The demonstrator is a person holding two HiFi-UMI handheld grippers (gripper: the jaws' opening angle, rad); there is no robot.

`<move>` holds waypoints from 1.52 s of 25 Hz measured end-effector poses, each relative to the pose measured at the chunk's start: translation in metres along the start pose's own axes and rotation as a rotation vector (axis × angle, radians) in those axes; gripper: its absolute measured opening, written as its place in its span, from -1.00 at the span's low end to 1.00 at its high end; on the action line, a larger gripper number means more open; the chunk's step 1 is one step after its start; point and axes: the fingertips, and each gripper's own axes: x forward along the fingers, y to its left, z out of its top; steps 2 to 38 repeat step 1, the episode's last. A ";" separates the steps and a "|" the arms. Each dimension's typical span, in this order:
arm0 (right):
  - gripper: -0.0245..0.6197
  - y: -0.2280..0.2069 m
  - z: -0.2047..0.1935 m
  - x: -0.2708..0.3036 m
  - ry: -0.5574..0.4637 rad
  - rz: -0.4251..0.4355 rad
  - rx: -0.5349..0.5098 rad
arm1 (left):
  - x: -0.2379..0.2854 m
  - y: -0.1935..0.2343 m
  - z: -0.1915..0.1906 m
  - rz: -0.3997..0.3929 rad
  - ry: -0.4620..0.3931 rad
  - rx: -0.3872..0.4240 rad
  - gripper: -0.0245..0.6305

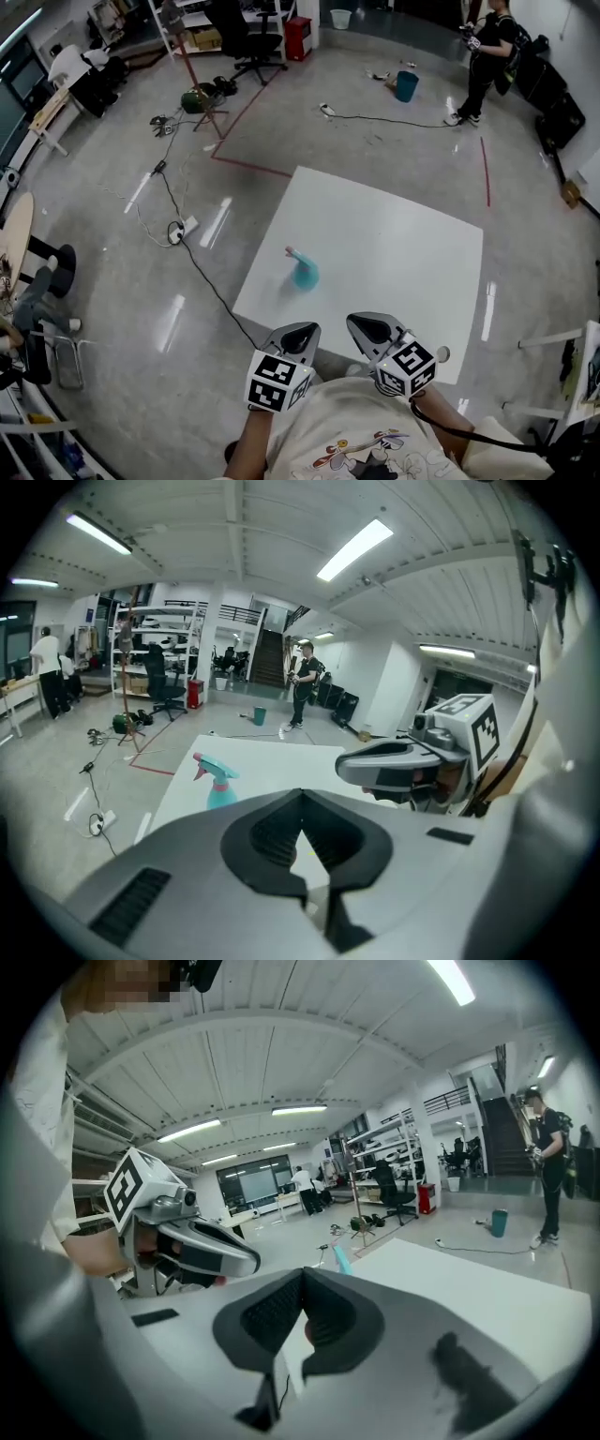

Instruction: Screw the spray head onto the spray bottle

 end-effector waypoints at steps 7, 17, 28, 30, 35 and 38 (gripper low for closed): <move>-0.90 0.001 0.000 -0.012 0.005 0.009 0.001 | 0.000 -0.013 0.002 0.006 0.003 -0.004 -0.91; -0.90 0.001 0.000 -0.012 0.005 0.009 0.001 | 0.000 -0.013 0.002 0.006 0.003 -0.004 -0.91; -0.90 0.001 0.000 -0.012 0.005 0.009 0.001 | 0.000 -0.013 0.002 0.006 0.003 -0.004 -0.91; -0.90 0.001 0.000 -0.012 0.005 0.009 0.001 | 0.000 -0.013 0.002 0.006 0.003 -0.004 -0.91; -0.90 0.001 0.000 -0.012 0.005 0.009 0.001 | 0.000 -0.013 0.002 0.006 0.003 -0.004 -0.91; -0.90 0.001 0.000 -0.012 0.005 0.009 0.001 | 0.000 -0.013 0.002 0.006 0.003 -0.004 -0.91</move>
